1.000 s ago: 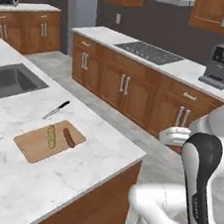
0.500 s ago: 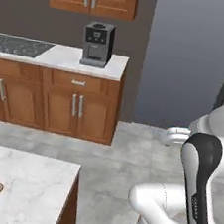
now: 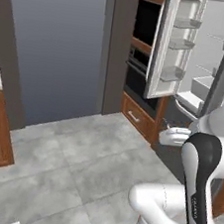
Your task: Retrieve the sausage and cheese from the fridge and place them on the cutting board on the counter.
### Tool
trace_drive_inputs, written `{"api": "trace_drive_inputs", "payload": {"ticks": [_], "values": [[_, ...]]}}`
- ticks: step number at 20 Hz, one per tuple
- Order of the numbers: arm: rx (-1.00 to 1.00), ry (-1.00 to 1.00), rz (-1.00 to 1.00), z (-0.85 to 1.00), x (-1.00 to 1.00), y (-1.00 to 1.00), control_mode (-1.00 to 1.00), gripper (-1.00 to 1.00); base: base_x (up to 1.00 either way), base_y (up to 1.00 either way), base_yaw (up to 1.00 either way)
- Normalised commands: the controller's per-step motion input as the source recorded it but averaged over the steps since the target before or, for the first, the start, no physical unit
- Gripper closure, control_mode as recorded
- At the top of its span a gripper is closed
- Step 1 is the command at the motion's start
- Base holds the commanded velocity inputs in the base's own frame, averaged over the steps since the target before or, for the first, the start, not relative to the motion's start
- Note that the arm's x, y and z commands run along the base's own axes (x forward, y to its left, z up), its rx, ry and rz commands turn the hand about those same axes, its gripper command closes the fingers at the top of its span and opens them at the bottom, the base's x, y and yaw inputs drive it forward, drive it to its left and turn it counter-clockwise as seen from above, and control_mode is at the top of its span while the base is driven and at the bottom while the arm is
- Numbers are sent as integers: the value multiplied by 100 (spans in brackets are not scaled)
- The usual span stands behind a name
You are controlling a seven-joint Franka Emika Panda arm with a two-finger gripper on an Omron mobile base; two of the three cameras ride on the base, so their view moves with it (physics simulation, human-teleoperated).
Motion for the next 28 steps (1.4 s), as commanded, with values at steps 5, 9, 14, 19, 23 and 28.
{"api": "trace_drive_inputs", "payload": {"ticks": [5, 9, 14, 19, 23, 28], "values": [[0, 0, 0, 0, 0, 0, 100, -100, 32, 27, -76], [0, 0, 0, 0, 0, 0, 100, -100, 42, 33, -68], [0, 0, 0, 0, 0, 0, 100, -100, 41, 57, -34], [0, 0, 0, 0, 0, 0, 100, -100, 46, 64, -23], [0, 0, 0, 0, 0, 0, 100, -100, 62, 54, -28], [0, 0, 0, 0, 0, 0, 100, -100, 67, 44, -38]]}}
